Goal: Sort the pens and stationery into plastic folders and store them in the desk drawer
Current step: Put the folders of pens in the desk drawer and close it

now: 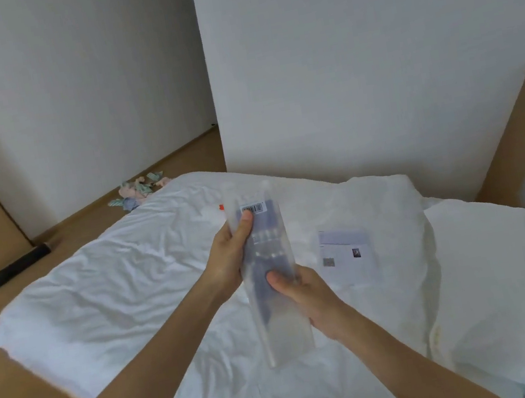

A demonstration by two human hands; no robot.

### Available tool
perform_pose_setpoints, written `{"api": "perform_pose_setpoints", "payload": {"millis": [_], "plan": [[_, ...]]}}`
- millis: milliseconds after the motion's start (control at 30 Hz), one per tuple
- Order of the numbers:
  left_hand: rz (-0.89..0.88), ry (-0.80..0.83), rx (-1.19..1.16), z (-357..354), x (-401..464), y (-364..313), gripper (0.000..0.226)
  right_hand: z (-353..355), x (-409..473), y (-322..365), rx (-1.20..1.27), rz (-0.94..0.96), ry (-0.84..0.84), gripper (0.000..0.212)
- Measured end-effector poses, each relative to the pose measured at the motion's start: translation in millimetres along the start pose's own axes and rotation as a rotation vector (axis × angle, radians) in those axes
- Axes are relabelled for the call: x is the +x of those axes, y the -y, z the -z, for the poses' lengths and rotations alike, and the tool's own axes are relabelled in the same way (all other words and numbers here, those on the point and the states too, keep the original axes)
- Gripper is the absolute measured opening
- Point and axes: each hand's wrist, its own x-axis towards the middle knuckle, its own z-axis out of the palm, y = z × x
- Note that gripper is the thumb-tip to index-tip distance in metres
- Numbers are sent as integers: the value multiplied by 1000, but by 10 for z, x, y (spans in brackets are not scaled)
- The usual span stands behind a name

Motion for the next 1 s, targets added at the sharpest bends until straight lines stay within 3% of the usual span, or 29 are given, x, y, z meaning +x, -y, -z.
{"api": "perform_pose_setpoints", "payload": {"millis": [133, 267, 467, 833, 1000], "plan": [[-9, -181, 72, 553, -338, -45, 43, -422, 252, -184, -46, -39, 130, 29], [-23, -338, 60, 1190, -909, -38, 26, -1071, 397, -383, -111, -121, 340, 15], [-71, -563, -32, 2147, -1646, -66, 30, -2140, 413, -580, -311, -208, 627, 31], [-153, -689, -54, 4026, -2502, -515, 33, -4268, 701, -984, -384, -158, 735, 35], [-148, -810, -1, 4827, -3074, -680, 36, -5253, 792, -1228, -431, -190, 878, 34]]}}
